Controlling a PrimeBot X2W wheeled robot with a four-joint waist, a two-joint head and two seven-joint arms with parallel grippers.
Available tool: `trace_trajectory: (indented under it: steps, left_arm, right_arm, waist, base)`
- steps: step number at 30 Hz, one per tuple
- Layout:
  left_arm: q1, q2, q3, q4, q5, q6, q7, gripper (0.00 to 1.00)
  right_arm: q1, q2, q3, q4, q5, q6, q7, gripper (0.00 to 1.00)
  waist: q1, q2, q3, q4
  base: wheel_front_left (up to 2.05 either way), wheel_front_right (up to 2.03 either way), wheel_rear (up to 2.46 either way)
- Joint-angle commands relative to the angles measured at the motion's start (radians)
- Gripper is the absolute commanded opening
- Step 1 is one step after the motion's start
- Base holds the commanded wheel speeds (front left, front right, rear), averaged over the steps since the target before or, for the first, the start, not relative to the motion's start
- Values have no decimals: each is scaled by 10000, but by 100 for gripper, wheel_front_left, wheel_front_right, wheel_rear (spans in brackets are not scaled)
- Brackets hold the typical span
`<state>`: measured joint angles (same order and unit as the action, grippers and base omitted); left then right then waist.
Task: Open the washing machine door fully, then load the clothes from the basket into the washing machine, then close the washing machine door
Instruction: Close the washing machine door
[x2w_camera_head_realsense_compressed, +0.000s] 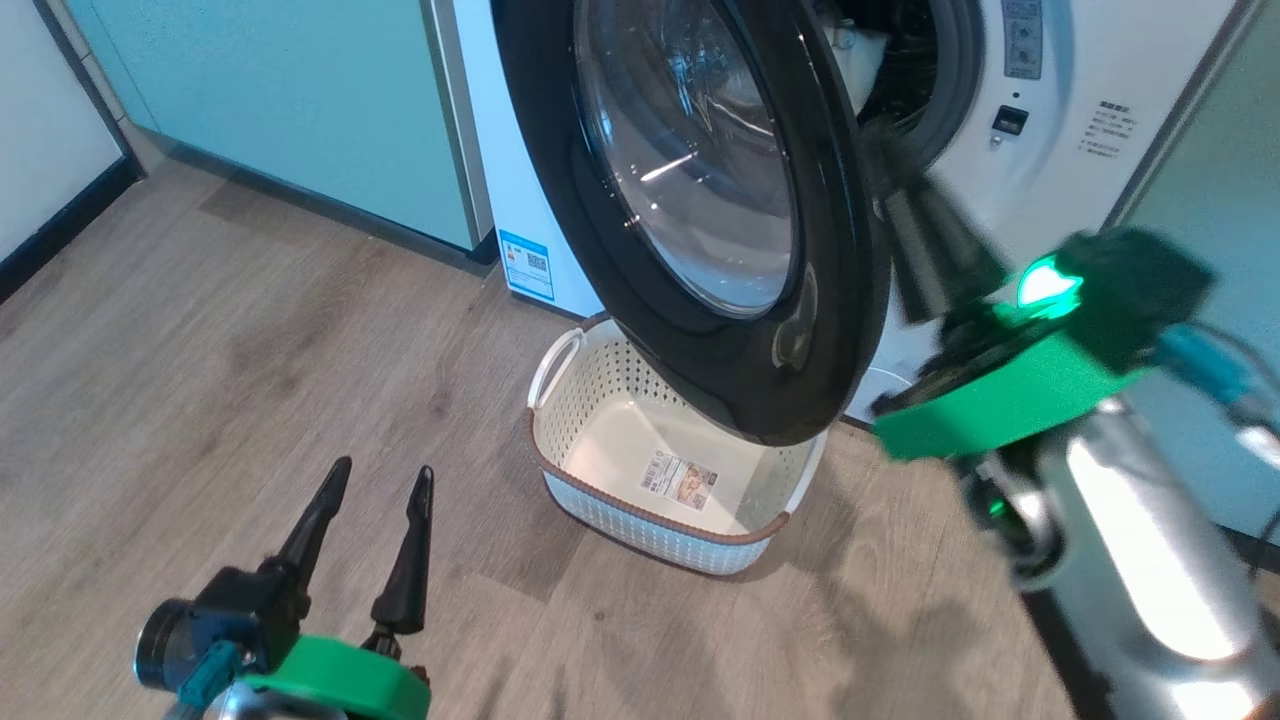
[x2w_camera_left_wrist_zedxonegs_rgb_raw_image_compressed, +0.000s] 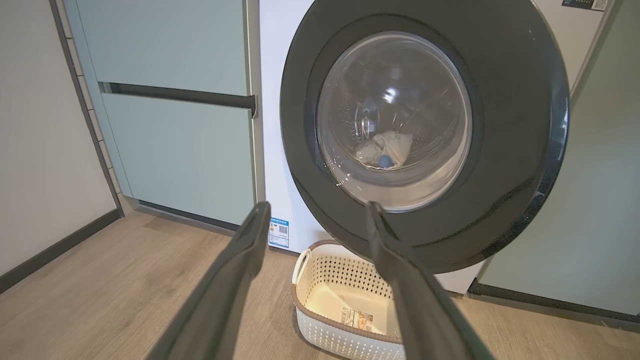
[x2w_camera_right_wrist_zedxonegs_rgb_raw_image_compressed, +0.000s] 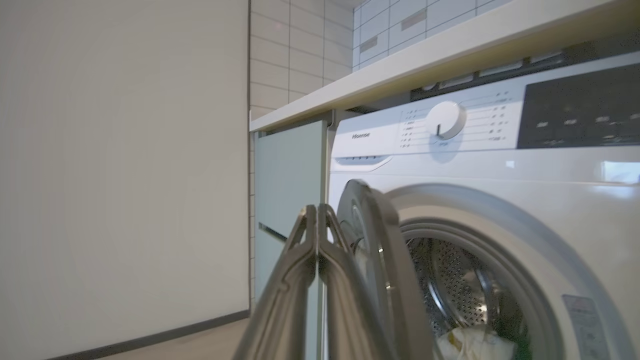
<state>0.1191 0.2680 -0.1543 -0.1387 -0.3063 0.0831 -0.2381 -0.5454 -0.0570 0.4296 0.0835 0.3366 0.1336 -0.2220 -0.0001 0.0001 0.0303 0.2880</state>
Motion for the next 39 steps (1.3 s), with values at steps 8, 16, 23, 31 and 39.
trace_trajectory:
  steps: [8, 16, 23, 31, 39]
  left_arm:
    - [-461, 142, 413, -395, 73, 140, -43, 100]
    - [-563, 53, 432, -310, 67, 204, -119, 100]
    - [-766, -32, 319, -173, 71, 123, -166, 100]
    - [-875, -133, 276, -89, 106, 102, -204, 100]
    - [-927, -197, 318, -89, 131, 77, -223, 100]
  right_arm:
    - [268, 68, 2223, 161, 513, -29, 766, 0]
    - [566, 68, 3246, 1396, 985, -29, 829, 0]
    - [82, 68, 3096, 2911, 1007, -29, 374, 0]
    - [-644, 68, 2311, 4327, 1164, -29, -96, 0]
    - [-1158, 68, 1634, 5064, 1030, -29, -294, 0]
  waist:
    - [1, -1, 175, 84]
    - [1, -1, 367, 124]
    - [1, -1, 497, 283]
    - [1, -1, 528, 452]
    - [1, -1, 653, 471]
  base:
    - [0, 0, 0]
    - [0, 0, 0]
    - [0, 0, 0]
    - [0, 0, 0]
    - [0, 0, 0]
